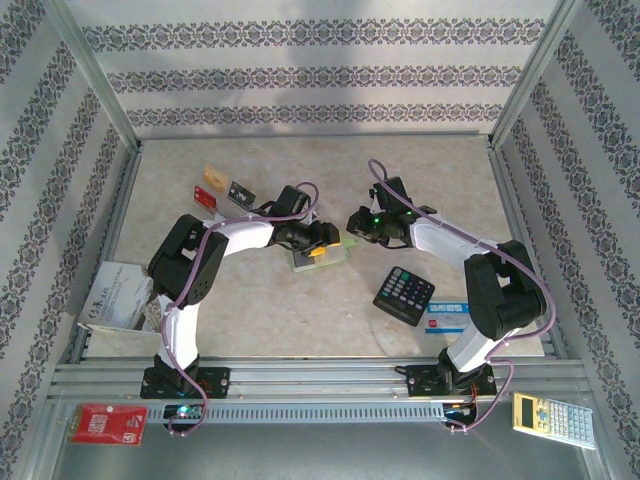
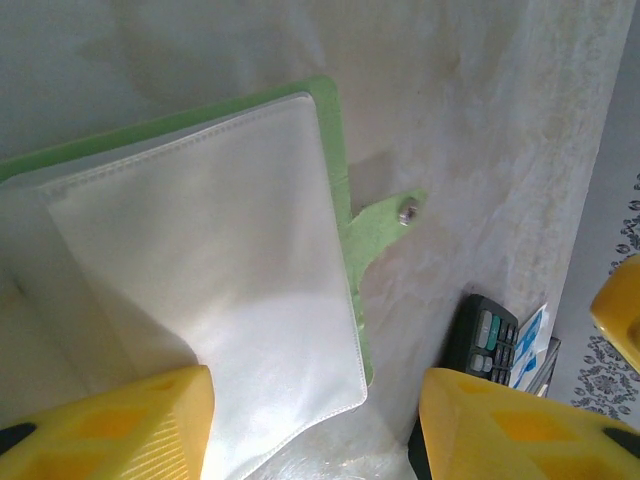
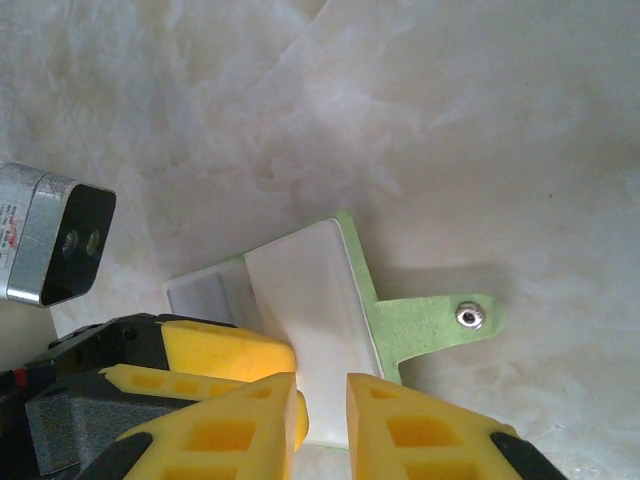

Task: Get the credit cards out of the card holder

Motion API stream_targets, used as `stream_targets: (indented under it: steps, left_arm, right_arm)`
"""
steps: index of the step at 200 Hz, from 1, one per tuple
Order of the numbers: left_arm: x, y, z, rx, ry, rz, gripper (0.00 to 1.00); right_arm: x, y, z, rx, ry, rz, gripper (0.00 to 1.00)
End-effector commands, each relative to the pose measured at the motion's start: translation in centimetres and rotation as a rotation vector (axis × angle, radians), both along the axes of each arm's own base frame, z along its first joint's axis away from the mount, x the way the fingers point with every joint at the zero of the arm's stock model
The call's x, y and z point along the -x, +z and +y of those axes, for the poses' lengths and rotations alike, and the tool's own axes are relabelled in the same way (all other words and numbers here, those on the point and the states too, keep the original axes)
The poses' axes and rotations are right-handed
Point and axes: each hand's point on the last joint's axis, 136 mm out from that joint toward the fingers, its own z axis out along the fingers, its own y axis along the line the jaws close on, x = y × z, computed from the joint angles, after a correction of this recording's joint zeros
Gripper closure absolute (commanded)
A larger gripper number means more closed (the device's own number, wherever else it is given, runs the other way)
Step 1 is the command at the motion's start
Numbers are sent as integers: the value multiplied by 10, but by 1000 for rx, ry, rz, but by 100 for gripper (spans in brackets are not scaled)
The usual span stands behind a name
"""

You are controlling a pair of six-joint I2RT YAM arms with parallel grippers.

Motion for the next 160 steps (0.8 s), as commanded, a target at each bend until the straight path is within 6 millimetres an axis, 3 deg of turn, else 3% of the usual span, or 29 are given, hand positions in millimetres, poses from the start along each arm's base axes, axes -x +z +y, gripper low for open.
stream_targets:
  steps: [1, 47, 74, 110, 160]
  left_arm:
    - [4, -9, 3, -48, -16, 1, 49]
    - [37, -37, 21, -155, -48, 63, 68]
    - [55, -42, 29, -190, -70, 80, 78]
    - [62, -37, 34, -198, -80, 72, 90]
    - [60, -17, 34, -170, -52, 43, 97]
  right_arm:
    - [-1, -7, 1, -6, -7, 14, 79]
    - [3, -21, 17, 2, 51, 49, 80]
    - [8, -30, 35, 5, 96, 72, 84]
    - [18, -48, 58, 12, 151, 120, 88]
    - [29, -83, 53, 55, 139, 207, 89]
